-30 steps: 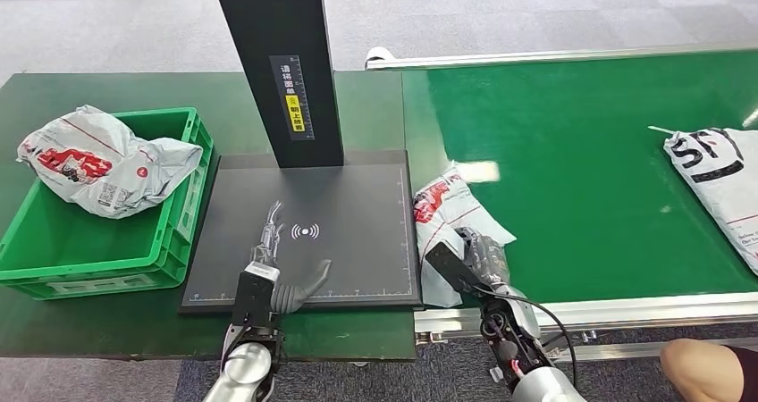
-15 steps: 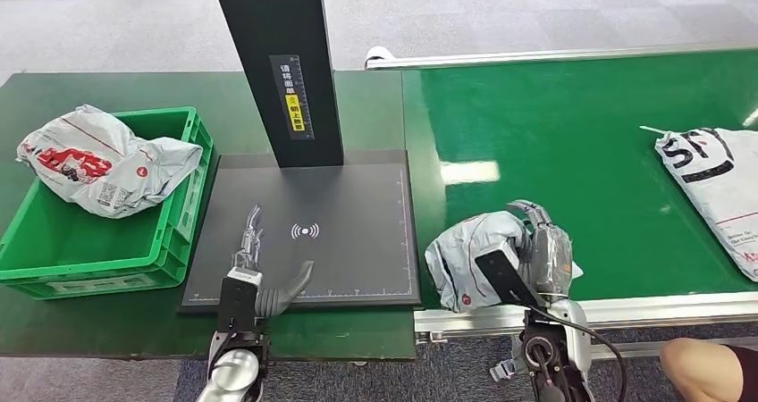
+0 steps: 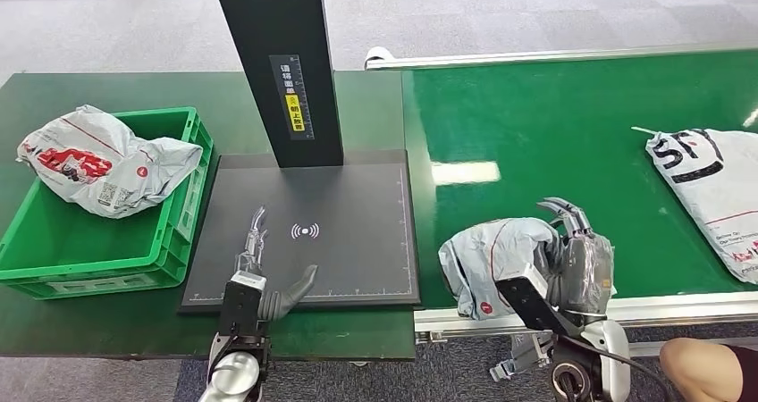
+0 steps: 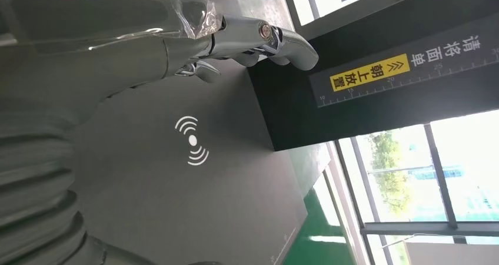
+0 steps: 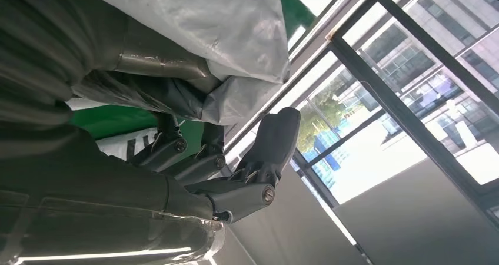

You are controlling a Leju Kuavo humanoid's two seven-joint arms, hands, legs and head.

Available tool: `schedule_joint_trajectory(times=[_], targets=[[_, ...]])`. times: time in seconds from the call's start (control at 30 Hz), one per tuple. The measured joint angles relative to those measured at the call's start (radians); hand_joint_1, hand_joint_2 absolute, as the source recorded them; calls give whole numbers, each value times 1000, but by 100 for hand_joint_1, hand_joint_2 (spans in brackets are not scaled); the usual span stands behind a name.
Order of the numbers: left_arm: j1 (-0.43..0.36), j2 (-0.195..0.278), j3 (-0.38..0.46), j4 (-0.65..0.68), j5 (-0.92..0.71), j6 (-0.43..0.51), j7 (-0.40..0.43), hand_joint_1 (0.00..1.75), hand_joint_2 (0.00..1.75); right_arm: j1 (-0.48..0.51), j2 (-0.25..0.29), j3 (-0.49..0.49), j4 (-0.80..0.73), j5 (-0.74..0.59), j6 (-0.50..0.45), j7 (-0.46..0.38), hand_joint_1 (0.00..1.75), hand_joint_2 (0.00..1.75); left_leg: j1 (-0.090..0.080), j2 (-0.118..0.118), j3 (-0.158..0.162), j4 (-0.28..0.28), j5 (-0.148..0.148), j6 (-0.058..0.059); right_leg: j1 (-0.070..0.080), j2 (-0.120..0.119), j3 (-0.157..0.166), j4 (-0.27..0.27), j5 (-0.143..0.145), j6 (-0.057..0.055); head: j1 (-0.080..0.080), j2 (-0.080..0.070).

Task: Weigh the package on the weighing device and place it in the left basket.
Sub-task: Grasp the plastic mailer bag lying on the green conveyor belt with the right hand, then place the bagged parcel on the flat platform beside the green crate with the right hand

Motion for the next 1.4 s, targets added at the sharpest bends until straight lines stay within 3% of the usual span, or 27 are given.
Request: schedule_joint_trajectory(times=[0.2,0.43,0.7,1.4], targets=[[-18,-12,0,7,-2,-25,-6,0,175,-124,-13,-2,82,-13,75,5,175,175,0,0,1,0,1,0,0,0,1,0,1,0,0,0],[-84,-21,-23,63,20,-34,-28,0,175,-385,-9,29,392,-8,128,16,175,175,0,0,1,0,3,0,0,0,1,0,2,1,0,0],[-138,-25,-51,113,50,-22,-36,0,175,-563,32,83,640,1,146,24,175,175,0,0,0,0,3,0,0,0,-1,1,2,1,0,0],[-160,-27,-62,165,80,1,-49,0,175,-708,92,153,840,-4,170,23,175,175,0,1,0,0,3,0,0,1,-1,1,2,1,0,0]])
